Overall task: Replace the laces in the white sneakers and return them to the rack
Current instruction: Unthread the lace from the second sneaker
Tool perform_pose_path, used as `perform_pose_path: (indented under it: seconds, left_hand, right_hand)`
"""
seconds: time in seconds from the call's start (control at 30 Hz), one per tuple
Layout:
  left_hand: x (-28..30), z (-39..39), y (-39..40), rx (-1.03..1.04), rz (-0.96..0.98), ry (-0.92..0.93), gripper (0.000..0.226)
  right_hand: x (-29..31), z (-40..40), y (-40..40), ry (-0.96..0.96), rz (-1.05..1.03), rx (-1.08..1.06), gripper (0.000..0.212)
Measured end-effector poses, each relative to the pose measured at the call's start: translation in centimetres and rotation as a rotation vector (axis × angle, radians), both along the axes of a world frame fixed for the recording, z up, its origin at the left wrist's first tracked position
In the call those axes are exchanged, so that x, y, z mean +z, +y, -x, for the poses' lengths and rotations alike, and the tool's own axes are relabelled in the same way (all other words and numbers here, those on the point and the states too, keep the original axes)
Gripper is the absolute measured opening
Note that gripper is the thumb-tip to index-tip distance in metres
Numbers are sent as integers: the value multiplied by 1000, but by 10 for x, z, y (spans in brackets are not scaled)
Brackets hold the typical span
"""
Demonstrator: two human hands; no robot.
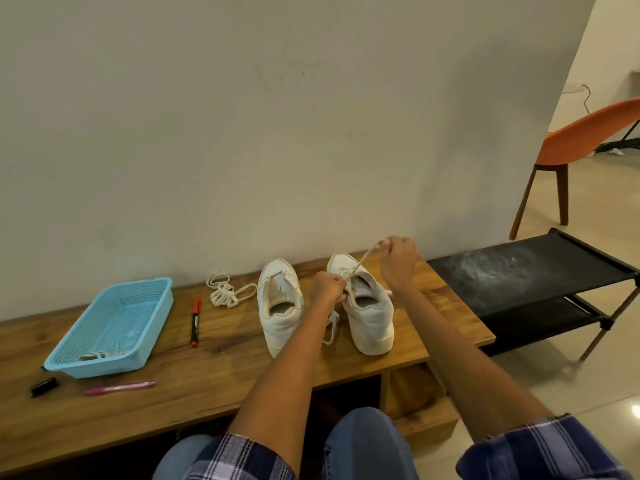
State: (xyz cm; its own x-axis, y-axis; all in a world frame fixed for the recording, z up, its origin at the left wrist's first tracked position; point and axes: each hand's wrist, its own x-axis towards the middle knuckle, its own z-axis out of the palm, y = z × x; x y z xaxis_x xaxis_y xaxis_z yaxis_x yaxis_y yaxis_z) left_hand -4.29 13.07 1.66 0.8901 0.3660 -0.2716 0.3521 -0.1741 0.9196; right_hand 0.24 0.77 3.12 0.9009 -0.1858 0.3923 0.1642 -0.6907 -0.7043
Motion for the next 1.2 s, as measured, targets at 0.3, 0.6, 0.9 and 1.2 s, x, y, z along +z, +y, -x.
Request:
perform_pose_path:
  seconds: [0.3, 0.6, 0.9, 1.2]
  left_hand:
    - [-1, 2, 0, -22, -17, 15, 17]
    - [3, 3, -1, -12, -29, 46, 21]
    - [-9, 2, -2, 16, -234, -22, 32]
    - [5, -18, -27, -131, -920, -213, 19]
  right_hand:
    - [-12, 5, 19, 52, 647, 353, 26]
    - [14, -9, -18, 178, 65, 15, 18]
    - [-1, 11, 16, 397, 463, 508, 18]
    - [-19, 18, 14, 196, 323, 181, 37]
